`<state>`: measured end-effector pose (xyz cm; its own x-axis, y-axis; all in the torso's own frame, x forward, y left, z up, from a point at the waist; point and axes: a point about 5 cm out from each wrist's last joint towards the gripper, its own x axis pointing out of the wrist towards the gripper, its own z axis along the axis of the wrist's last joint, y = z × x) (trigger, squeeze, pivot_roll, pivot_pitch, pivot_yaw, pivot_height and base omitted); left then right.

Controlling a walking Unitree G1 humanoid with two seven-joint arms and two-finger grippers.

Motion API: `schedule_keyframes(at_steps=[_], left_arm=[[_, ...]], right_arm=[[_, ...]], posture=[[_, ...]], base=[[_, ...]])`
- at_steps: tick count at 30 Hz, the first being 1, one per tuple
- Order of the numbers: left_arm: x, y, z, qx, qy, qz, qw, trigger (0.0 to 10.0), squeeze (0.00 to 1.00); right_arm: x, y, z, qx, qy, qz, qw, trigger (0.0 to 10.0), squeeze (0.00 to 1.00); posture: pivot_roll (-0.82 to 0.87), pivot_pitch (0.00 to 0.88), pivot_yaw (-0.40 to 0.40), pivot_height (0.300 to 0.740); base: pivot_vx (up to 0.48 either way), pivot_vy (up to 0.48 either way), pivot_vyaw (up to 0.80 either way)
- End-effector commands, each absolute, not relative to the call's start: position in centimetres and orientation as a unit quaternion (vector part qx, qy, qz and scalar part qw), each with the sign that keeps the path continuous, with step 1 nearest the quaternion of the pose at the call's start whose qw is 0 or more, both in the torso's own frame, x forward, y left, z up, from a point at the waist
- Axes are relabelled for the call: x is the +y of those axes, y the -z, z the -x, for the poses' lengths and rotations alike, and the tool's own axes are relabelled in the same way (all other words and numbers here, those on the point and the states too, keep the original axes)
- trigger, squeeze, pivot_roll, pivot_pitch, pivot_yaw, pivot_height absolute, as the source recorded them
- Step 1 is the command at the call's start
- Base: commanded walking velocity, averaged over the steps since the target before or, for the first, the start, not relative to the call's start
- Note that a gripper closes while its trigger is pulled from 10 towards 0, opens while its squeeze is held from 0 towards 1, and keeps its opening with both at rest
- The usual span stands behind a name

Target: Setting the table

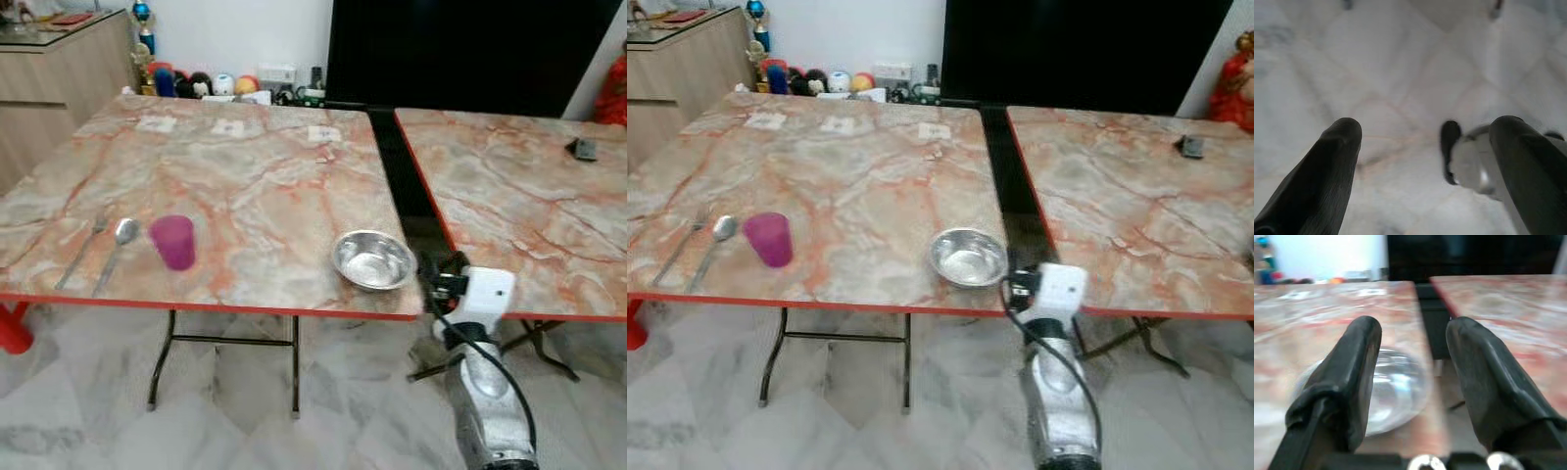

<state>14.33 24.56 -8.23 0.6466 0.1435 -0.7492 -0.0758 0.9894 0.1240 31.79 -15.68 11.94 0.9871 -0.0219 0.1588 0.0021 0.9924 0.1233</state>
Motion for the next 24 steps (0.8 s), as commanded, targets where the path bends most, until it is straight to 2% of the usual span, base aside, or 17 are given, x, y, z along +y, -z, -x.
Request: schedule_keyframes(at_steps=[1,14,24], left_arm=[[23.76,8.62,-13.85,0.42,-0.056,-0.022,0.906,10.0,0.0],[23.65,8.66,-13.87,0.423,-0.05,-0.024,0.904,10.0,0.0],[23.6,8.69,-13.81,0.424,-0.047,-0.026,0.904,10.0,0.0]], right_arm=[[-16.92,-11.85,-31.68,-0.077,0.024,-0.055,0.995,10.0,0.0],[-16.76,-11.77,-31.67,-0.076,0.021,-0.057,0.995,10.0,0.0],[-16.65,-11.77,-31.65,-0.077,0.017,-0.051,0.996,10.0,0.0]], posture=[[0.02,0.058,-0.042,0.74],[0.02,0.054,-0.044,0.74],[0.02,0.054,-0.041,0.74]], base=[[0.0,0.0,0.0],[0.0,0.0,0.0],[0.286,0.0,0.0]])
